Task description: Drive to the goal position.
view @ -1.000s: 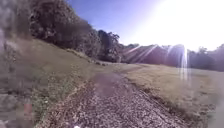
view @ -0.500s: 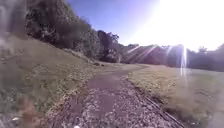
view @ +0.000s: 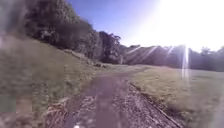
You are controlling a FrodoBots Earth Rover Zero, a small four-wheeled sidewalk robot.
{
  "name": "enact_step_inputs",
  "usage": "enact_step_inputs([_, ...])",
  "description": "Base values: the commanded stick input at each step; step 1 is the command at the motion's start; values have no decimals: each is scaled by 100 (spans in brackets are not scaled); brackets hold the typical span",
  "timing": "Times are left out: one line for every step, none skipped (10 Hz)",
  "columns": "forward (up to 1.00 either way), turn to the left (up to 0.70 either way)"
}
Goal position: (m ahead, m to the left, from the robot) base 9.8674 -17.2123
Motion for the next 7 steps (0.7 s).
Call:
enact_step_inputs([100, 0])
enact_step_inputs([100, 0])
enact_step_inputs([100, 0])
enact_step_inputs([100, 0])
enact_step_inputs([100, 0])
enact_step_inputs([100, 0])
enact_step_inputs([100, 0])
